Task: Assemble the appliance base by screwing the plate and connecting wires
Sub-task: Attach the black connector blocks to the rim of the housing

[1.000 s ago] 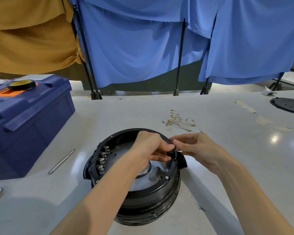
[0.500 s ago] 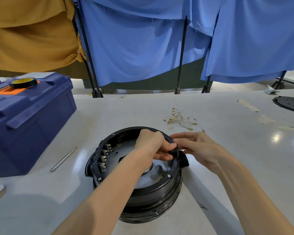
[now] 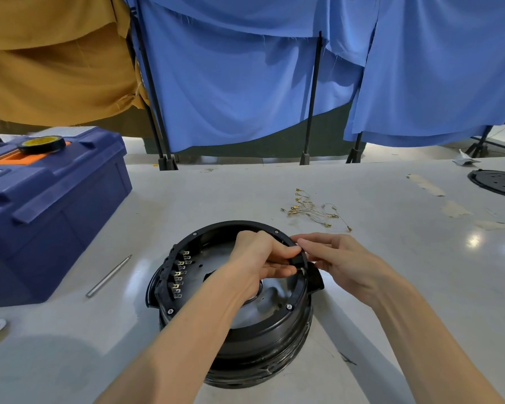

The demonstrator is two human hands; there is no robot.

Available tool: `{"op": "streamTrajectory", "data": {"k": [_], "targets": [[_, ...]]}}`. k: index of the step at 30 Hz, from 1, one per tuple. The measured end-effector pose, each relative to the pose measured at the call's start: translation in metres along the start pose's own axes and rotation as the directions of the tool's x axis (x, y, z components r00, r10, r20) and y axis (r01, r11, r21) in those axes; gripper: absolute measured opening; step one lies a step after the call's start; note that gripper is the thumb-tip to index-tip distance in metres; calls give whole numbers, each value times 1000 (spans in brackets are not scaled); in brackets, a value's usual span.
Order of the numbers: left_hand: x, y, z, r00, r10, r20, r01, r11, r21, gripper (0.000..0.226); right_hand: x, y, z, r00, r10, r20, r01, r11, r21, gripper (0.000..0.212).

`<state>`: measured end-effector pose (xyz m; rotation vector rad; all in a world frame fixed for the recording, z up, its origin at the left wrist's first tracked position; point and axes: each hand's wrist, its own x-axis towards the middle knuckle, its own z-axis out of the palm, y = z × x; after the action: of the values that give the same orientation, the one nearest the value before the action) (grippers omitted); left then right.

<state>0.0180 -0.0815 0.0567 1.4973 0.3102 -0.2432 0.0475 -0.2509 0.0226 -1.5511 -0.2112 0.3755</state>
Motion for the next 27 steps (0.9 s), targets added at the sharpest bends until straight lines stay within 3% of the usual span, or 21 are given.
{"op": "streamTrajectory", "data": {"k": [13, 17, 27], "targets": [[-1, 4, 0, 1000, 20, -5, -20, 994, 105, 15, -3, -3, -2, 999, 1, 49, 0, 1000, -18, 44], [1, 4, 0, 1000, 20, -18, -17, 992, 128, 26, -1, 0, -1, 1000, -3, 25, 5, 998, -63, 29], [2, 4, 0, 1000, 12, -5, -11, 990, 144, 19, 4, 0, 6, 998, 5, -55, -9, 998, -63, 20]]}}
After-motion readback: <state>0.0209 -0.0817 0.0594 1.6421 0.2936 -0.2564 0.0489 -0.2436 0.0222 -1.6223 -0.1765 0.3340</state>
